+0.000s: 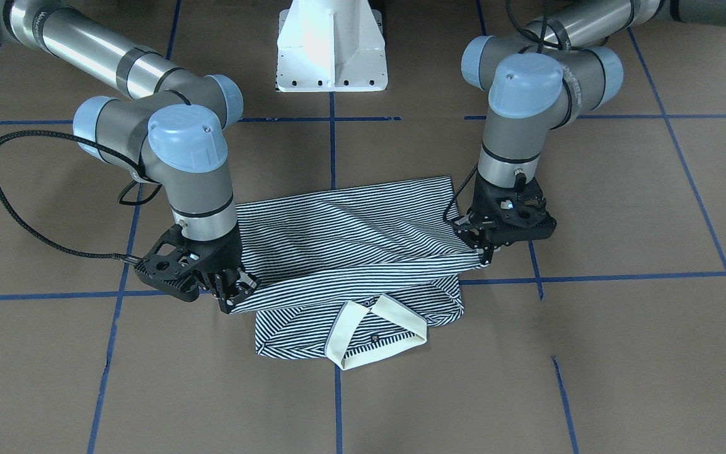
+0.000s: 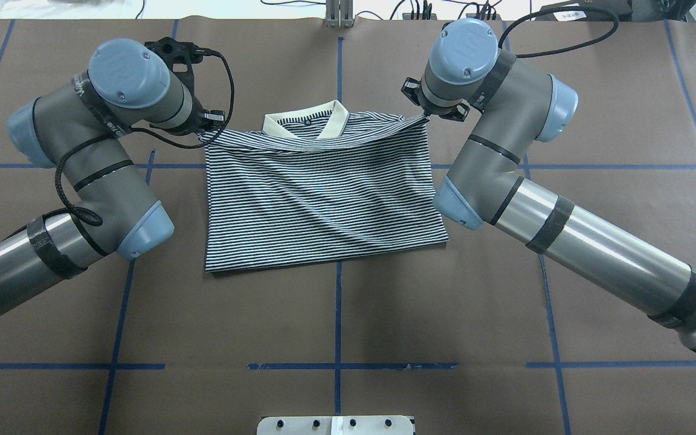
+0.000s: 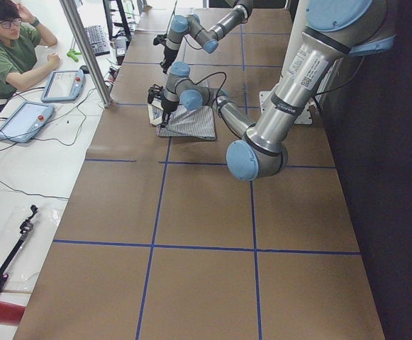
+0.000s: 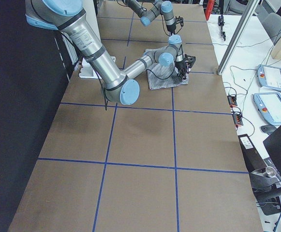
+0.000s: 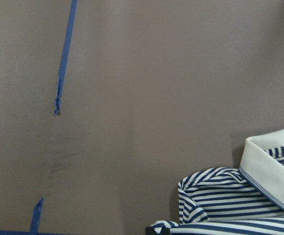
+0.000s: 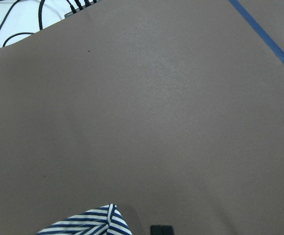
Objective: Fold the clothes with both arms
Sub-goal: 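Release the hem and raise both grippers away from the shirt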
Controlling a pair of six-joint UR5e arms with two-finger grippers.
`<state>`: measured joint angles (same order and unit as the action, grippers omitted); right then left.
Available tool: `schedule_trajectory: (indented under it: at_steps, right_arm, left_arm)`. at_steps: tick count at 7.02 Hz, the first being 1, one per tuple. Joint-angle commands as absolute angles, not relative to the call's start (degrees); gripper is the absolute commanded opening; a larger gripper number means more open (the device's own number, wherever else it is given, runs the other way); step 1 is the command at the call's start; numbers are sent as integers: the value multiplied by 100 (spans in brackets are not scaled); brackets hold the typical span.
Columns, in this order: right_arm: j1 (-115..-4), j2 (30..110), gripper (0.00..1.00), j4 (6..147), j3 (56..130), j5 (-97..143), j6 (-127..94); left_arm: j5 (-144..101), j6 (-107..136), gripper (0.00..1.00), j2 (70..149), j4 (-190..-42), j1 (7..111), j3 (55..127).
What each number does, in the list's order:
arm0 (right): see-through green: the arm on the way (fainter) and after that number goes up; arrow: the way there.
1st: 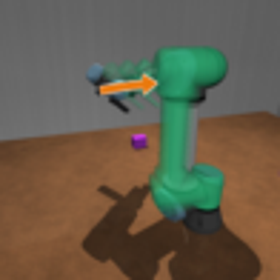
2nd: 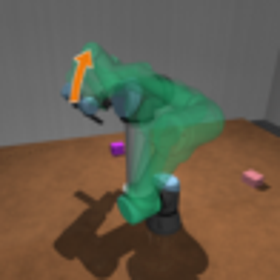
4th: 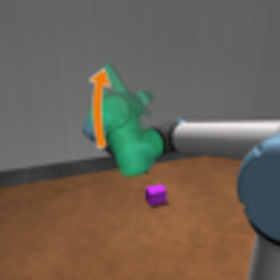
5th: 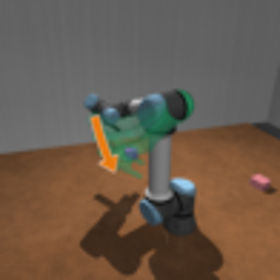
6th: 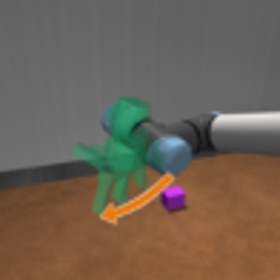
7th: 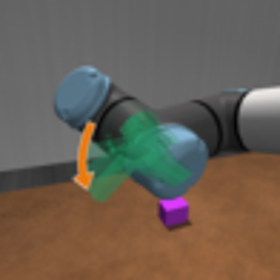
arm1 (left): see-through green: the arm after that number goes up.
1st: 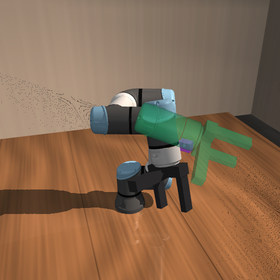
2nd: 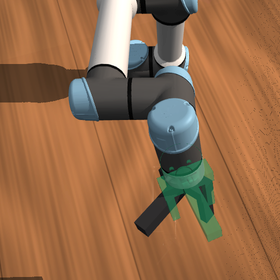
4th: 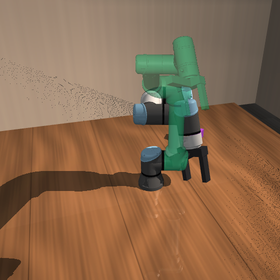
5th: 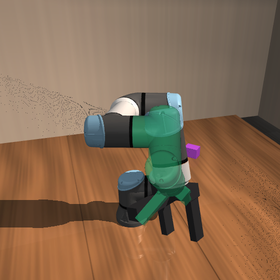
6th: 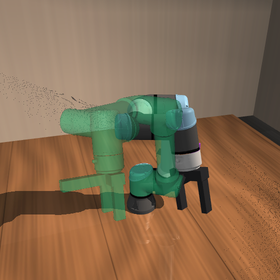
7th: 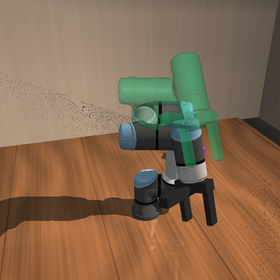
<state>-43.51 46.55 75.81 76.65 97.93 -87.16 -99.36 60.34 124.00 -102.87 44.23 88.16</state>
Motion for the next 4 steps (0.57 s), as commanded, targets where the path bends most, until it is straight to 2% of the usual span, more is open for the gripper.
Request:
schedule_trajectory:
  at_steps: [1, 2, 3, 4]
  right_arm:
    - [-4342, 4649, 0, 7550, 7532, 9791, -8692]
    - [-4333, 4649, 0, 7541, 7454, 9791, -8684]
    - [-4324, 4649, 0, 7541, 7384, 9791, -8684]
    - [-4272, 4684, 81, 7550, 7383, 9748, -8640]
  left_arm:
    - [-9905, 6012, 0, 12428, -10441, 4421, 8596]
    - [-9905, 5951, 0, 12454, -10450, 4403, 8526]
    - [-9905, 5915, 14, 12445, -10450, 4386, 8525]
    - [-9905, 5445, 99, 12437, -10476, 4377, 8534]
